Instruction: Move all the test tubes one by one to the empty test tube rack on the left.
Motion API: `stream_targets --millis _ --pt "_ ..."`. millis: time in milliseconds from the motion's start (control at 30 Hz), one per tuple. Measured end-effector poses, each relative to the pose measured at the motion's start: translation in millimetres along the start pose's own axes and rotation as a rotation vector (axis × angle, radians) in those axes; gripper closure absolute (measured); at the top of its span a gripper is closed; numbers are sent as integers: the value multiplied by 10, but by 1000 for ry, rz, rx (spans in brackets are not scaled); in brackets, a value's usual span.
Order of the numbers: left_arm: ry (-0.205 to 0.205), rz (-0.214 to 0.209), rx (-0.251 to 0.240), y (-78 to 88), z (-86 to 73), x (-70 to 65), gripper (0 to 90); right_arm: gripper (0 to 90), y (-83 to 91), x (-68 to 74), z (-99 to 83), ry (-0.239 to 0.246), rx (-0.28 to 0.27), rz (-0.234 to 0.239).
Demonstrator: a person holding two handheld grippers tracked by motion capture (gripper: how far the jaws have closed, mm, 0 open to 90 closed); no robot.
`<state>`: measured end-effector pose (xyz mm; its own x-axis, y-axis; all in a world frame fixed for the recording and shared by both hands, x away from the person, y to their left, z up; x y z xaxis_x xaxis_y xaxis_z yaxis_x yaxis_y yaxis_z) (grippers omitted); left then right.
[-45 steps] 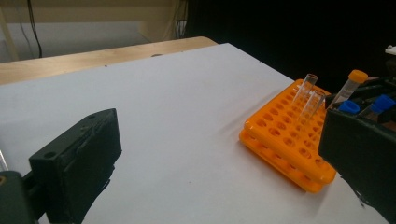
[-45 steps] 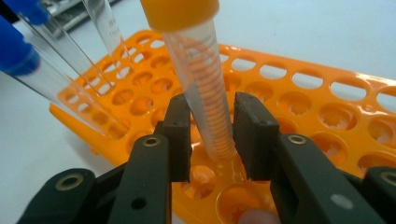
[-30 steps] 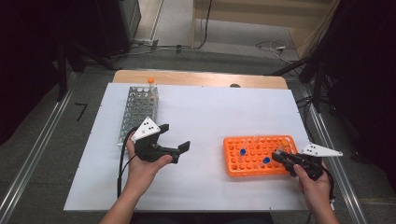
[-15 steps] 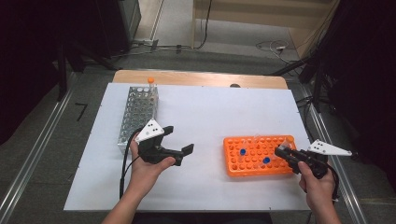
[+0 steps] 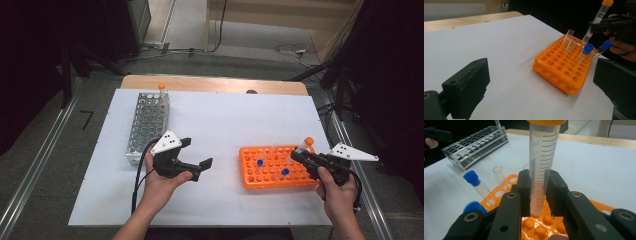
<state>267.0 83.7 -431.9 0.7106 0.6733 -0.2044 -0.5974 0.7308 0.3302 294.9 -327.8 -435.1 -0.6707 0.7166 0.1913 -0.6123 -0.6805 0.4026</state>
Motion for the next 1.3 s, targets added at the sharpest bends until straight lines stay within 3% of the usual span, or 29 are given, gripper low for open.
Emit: stream_targets --millis 300,667,1033,1300 --pt "-3 -21 6 -31 -7 -49 7 725 -54 212 160 14 -44 49" --pt "-11 -38 1 -36 9 -120 7 725 -91 559 186 51 -73 137" --pt "-20 -68 -6 -37 39 -216 7 725 -230 953 63 103 -22 211" --pt "-34 -127 -12 -65 43 -322 57 725 -389 1159 -64 134 19 215"
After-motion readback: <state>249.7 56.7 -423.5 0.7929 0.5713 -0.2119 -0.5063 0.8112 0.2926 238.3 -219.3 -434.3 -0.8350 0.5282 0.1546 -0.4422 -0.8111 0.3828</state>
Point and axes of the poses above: each handheld gripper's, and its own axes: y roughly backward along the jaws, z roughly out of its top, x roughly to its left, the point moved 2 cm from there along -y, roughly forward along the jaws, and after that the axes turned 2 degrees about -y, right-handed, at the moved point
